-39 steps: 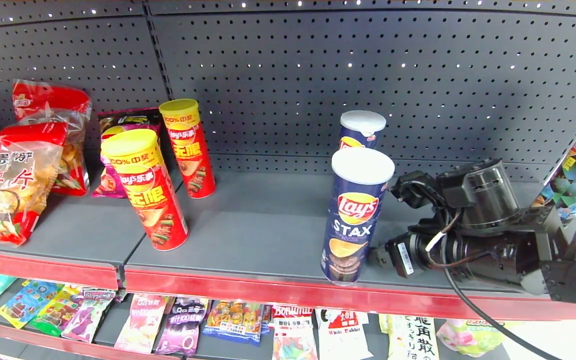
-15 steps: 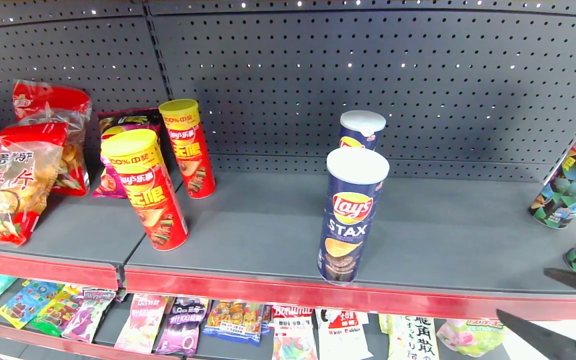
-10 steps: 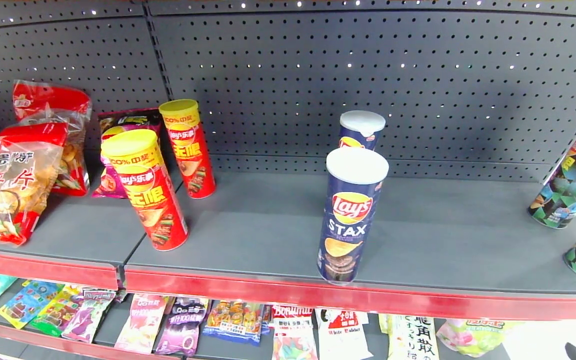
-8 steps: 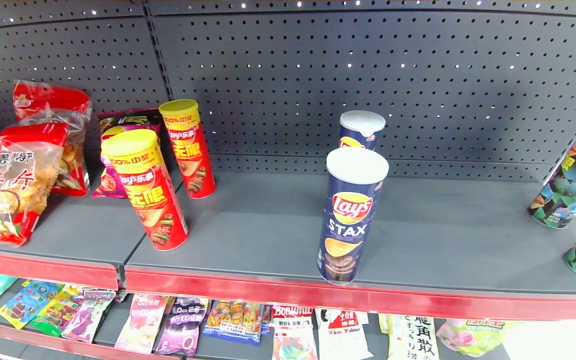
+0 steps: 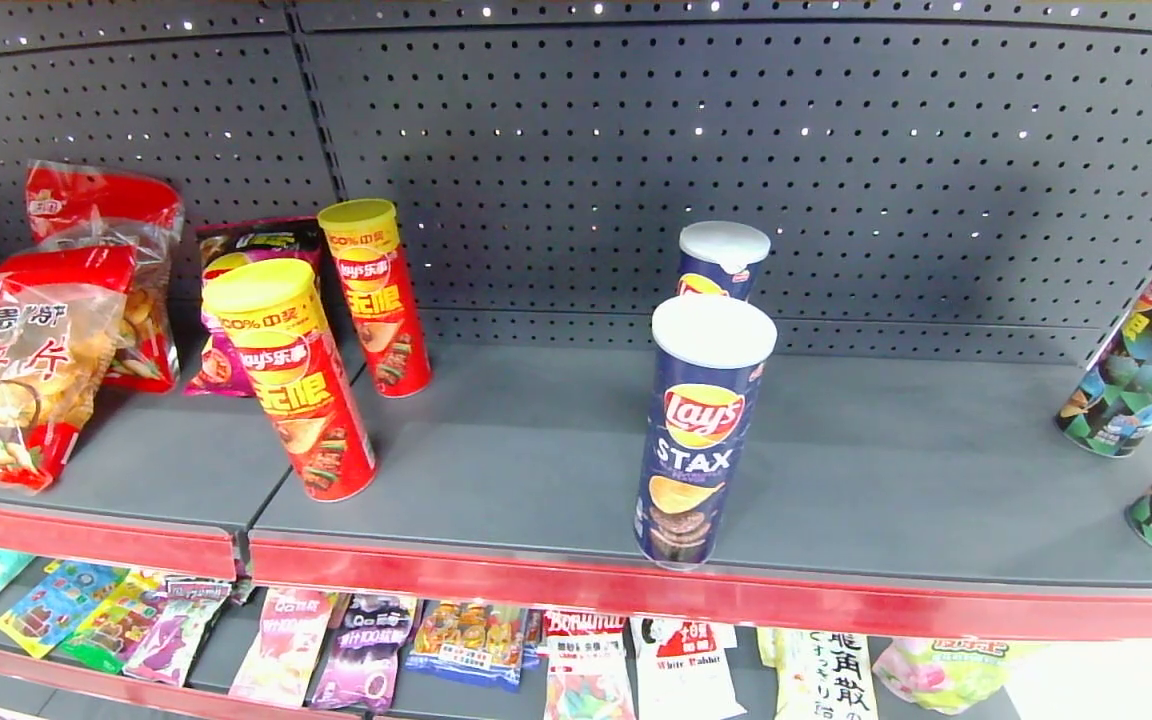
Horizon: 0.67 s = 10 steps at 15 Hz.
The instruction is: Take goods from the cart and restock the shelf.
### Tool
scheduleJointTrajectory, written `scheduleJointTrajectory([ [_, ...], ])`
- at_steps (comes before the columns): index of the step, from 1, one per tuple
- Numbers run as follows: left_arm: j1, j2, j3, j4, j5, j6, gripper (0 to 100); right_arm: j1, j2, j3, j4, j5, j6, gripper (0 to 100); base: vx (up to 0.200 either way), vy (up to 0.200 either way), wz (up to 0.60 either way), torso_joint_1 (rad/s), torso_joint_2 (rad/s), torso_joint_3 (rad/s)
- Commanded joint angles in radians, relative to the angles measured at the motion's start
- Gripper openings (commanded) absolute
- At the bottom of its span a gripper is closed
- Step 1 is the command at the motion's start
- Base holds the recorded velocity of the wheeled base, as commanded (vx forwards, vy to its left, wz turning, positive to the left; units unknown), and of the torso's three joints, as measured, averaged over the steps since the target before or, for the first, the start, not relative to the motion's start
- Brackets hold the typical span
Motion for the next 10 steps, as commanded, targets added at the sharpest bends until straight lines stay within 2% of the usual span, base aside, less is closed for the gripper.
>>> scheduleJointTrajectory([
  [1, 0.0, 0.0, 0.0, 0.0, 0.0, -0.001, 100, -0.002, -0.035, 0.003, 0.0, 0.025, -0.01, 100, 0.0, 0.0, 0.0, 0.0, 0.0, 0.0],
  [3, 0.0, 0.0, 0.0, 0.0, 0.0, -0.001, 100, -0.002, -0.038, 0.003, 0.0, 0.025, -0.012, 100, 0.0, 0.0, 0.0, 0.0, 0.0, 0.0],
  [4, 0.0, 0.0, 0.0, 0.0, 0.0, -0.001, 100, -0.002, -0.041, 0.003, 0.0, -0.012, 0.008, 100, 0.0, 0.0, 0.0, 0.0, 0.0, 0.0],
  [6, 0.0, 0.0, 0.0, 0.0, 0.0, -0.001, 100, -0.002, -0.041, 0.003, 0.001, -0.175, 0.136, 100, 0.0, 0.0, 0.0, 0.0, 0.0, 0.0],
  [8, 0.0, 0.0, 0.0, 0.0, 0.0, -0.001, 100, -0.002, -0.041, 0.003, 0.003, -0.182, 0.154, 100, 0.0, 0.0, 0.0, 0.0, 0.0, 0.0],
  [9, 0.0, 0.0, 0.0, 0.0, 0.0, -0.001, 100, -0.002, -0.042, 0.052, -0.118, -0.118, -0.012, 100, 0.0, 0.0, 0.0, 0.0, 0.0, 0.0],
  [10, 0.0, 0.0, 0.0, 0.0, 0.0, -0.001, 100, -0.002, -0.039, 0.053, -0.114, -0.053, 0.007, 100, 0.0, 0.0, 0.0, 0.0, 0.0, 0.0],
])
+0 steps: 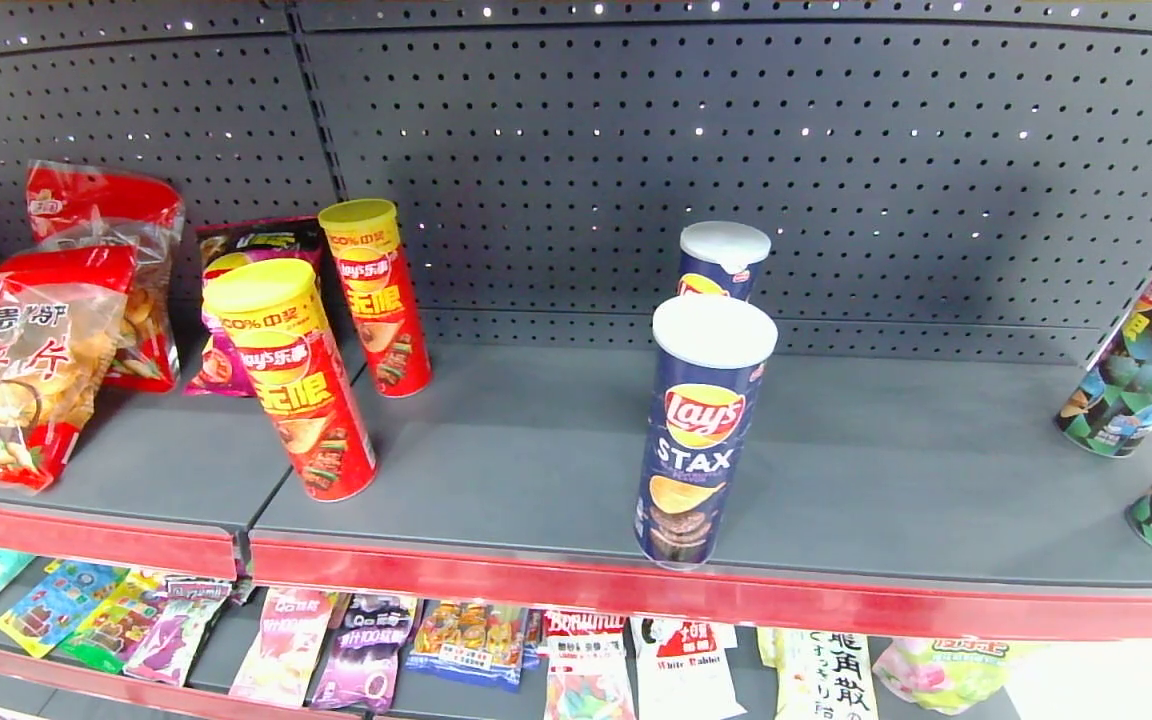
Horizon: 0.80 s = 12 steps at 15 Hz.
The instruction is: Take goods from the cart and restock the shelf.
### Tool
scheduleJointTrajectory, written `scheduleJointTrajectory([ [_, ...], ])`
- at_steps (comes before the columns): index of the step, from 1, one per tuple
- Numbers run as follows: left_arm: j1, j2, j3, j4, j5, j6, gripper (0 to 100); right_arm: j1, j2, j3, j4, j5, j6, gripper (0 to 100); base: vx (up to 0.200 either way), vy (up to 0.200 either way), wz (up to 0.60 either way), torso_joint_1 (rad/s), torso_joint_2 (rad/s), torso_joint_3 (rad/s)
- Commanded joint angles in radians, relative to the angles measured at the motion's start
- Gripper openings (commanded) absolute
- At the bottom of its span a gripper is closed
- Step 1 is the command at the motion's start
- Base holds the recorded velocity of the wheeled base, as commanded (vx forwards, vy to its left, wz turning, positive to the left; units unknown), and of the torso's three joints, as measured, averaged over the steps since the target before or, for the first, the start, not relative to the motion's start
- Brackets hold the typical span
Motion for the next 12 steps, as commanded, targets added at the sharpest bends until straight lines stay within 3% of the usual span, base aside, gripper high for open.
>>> scheduleJointTrajectory([
  [1, 0.0, 0.0, 0.0, 0.0, 0.0, 0.0, 100, -0.001, -0.001, 0.031, 0.005, 0.055, 0.026, 100, 0.0, 0.0, 0.0, 0.0, 0.0, 0.0],
  [3, 0.0, 0.0, 0.0, 0.0, 0.0, 0.001, 100, -0.001, -0.001, 0.031, 0.025, 0.008, 0.044, 100, 0.0, 0.0, 0.0, 0.0, 0.0, 0.0],
  [12, 0.0, 0.0, 0.0, 0.0, 0.0, 0.0, 100, -0.001, -0.001, 0.031, 0.025, 0.014, 0.037, 100, 0.0, 0.0, 0.0, 0.0, 0.0, 0.0],
])
